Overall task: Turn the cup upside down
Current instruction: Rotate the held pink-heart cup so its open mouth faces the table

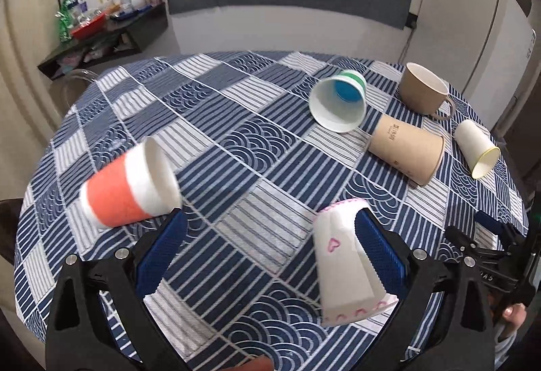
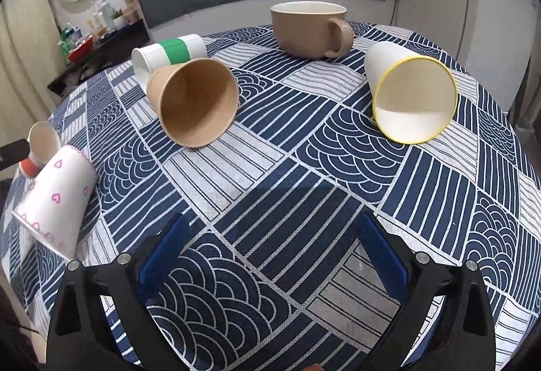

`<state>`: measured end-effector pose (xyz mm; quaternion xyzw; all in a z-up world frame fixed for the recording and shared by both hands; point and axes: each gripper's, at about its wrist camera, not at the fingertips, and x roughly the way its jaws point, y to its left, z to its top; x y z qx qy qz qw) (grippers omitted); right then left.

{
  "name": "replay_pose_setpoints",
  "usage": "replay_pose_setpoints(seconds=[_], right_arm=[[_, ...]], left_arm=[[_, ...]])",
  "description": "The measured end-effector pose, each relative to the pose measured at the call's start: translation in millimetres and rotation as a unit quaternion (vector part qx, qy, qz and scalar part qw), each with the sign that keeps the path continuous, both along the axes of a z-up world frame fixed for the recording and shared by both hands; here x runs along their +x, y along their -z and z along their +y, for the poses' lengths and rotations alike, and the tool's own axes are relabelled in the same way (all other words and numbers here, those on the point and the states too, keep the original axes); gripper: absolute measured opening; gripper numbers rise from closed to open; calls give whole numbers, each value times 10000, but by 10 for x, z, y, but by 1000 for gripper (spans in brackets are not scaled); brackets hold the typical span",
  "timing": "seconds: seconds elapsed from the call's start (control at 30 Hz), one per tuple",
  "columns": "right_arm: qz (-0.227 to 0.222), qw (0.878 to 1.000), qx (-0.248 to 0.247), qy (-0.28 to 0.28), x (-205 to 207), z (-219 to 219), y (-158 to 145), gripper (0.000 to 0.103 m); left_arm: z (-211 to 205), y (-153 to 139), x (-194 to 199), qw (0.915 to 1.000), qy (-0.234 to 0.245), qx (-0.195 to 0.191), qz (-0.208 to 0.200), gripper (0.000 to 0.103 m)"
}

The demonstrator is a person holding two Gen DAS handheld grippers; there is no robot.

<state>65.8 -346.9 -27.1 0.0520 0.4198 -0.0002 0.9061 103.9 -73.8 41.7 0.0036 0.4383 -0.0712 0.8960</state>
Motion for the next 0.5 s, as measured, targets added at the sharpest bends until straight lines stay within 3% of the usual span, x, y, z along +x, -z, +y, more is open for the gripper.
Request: replay_pose_setpoints(seconds=[0.2, 0.5], right_arm=[[77, 9998, -181, -18, 26, 41, 18, 96], [97, 9997, -233, -15, 27, 53, 25, 96]], left_arm=[[-209, 142, 227, 9970, 231, -92, 731, 97], [-341, 302, 417, 9892, 282, -180, 1427, 97]])
